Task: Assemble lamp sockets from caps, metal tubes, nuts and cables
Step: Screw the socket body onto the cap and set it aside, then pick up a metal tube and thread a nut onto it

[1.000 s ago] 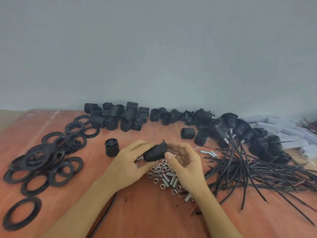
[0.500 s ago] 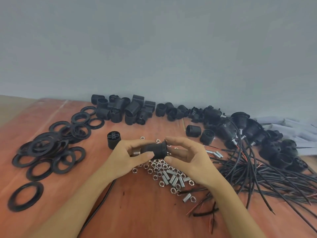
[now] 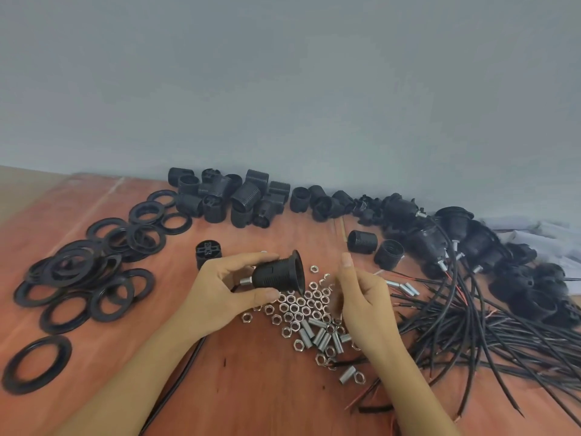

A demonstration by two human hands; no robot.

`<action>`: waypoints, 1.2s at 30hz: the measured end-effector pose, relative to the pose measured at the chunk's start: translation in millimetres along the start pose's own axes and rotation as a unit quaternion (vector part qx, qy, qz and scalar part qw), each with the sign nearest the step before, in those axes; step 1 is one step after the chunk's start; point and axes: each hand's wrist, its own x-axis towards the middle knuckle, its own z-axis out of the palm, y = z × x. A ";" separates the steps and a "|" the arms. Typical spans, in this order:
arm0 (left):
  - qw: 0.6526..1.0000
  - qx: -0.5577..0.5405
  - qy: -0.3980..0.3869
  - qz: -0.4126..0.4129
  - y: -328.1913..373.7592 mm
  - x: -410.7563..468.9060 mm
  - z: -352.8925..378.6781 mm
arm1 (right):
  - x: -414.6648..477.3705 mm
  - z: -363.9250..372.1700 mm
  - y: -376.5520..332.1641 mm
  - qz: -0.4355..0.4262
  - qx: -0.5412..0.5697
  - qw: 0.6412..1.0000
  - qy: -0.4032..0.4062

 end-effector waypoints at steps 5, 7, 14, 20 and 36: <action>1.000 -0.004 0.004 -0.010 -1.0 -2.1 0.5 | -3.4 7.3 -6.2 0.024 0.033 0.998 -0.046; 1.000 -0.009 0.005 -0.008 -0.3 -1.1 -0.9 | -5.2 6.2 -6.7 0.025 0.054 0.998 0.007; 1.000 -0.012 0.002 -0.001 -2.9 -2.7 -1.4 | -9.6 14.9 -6.6 0.009 0.031 0.999 -0.029; 1.000 -0.024 0.007 0.007 -6.8 -1.0 0.1 | -14.0 23.3 -6.9 0.013 -0.048 0.999 -0.018; 0.989 0.068 0.100 0.081 41.9 30.7 -45.3 | 52.7 -77.9 -69.1 0.071 0.314 0.904 0.282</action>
